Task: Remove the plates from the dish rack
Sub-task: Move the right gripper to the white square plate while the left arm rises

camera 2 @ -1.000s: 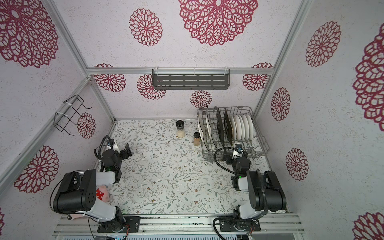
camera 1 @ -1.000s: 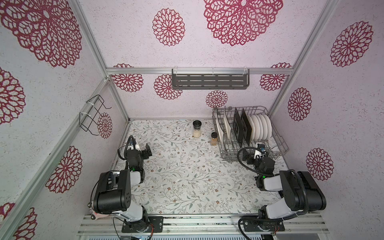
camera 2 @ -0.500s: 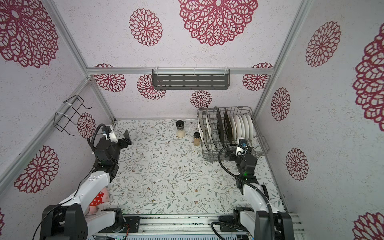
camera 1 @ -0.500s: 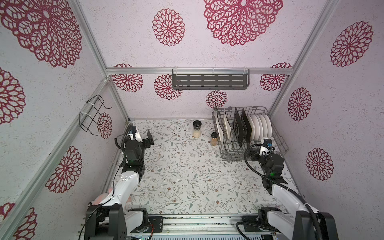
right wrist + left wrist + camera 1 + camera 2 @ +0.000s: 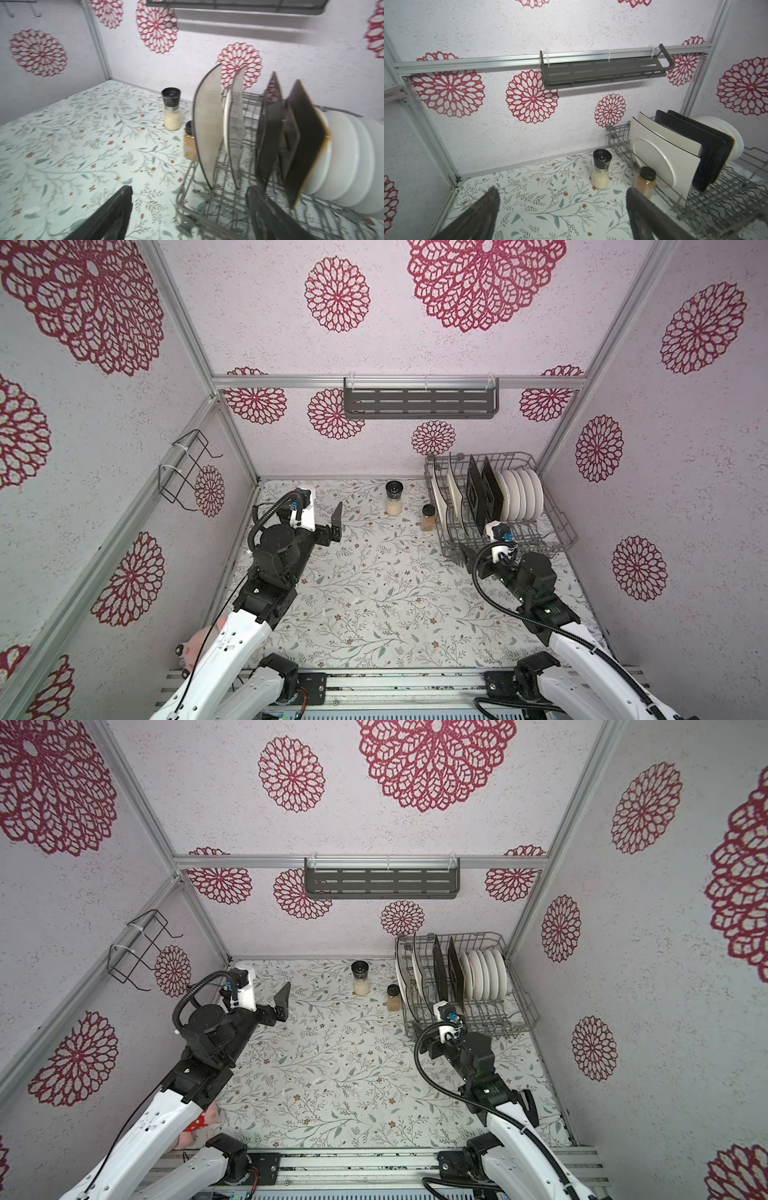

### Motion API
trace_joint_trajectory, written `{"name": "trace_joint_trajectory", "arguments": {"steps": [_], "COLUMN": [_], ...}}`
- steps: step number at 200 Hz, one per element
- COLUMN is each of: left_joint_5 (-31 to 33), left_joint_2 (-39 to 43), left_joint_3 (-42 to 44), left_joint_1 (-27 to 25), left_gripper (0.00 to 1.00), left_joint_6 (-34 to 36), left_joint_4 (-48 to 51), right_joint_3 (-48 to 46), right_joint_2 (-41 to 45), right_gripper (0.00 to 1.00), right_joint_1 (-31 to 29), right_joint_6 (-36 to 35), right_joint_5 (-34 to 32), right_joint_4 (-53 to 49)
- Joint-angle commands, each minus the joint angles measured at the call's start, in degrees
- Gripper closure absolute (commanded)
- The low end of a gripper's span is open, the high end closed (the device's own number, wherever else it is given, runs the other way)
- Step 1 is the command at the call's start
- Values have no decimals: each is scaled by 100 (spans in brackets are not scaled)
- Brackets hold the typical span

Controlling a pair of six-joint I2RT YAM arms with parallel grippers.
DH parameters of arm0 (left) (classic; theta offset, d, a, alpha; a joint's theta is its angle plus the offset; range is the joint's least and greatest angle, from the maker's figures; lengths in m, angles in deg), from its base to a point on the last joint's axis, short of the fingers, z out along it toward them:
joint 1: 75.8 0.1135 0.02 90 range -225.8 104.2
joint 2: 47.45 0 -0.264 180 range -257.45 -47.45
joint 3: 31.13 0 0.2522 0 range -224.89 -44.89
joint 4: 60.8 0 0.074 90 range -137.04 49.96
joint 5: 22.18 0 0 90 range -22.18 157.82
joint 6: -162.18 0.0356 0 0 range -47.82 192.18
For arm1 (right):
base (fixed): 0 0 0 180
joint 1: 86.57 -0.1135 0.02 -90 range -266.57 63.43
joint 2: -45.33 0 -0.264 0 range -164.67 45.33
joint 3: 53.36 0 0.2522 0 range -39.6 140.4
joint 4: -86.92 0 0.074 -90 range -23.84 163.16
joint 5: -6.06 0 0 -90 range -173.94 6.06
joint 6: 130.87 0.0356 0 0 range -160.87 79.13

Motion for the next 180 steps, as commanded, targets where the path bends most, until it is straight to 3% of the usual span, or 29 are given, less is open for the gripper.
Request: {"name": "trace_joint_trajectory", "arguments": {"steps": [1, 26, 52, 91, 180], "left_joint_5": [-144, -758, -947, -999, -756], "left_joint_2": [344, 849, 1249, 1537, 1174], "left_joint_3": [46, 482, 821, 1231, 1193], "left_joint_1": [-85, -145, -275, -424, -1057], "left_gripper": [3, 3, 1, 1, 2], "left_joint_6": [167, 202, 147, -72, 45], "left_joint_4": [1067, 1380, 1637, 1421, 1605], "right_joint_3": [14, -363, -632, -438, 136], "right_joint_2": [13, 4, -219, -972, -2645], "right_gripper": [13, 14, 14, 18, 30], "right_joint_1": [-540, -892, -927, -925, -909], "right_joint_6": [-226, -50, 125, 94, -62], "right_joint_5": [-603, -1067, -1253, -1240, -1388], "right_joint_4": [25, 642, 1294, 1740, 2715]}}
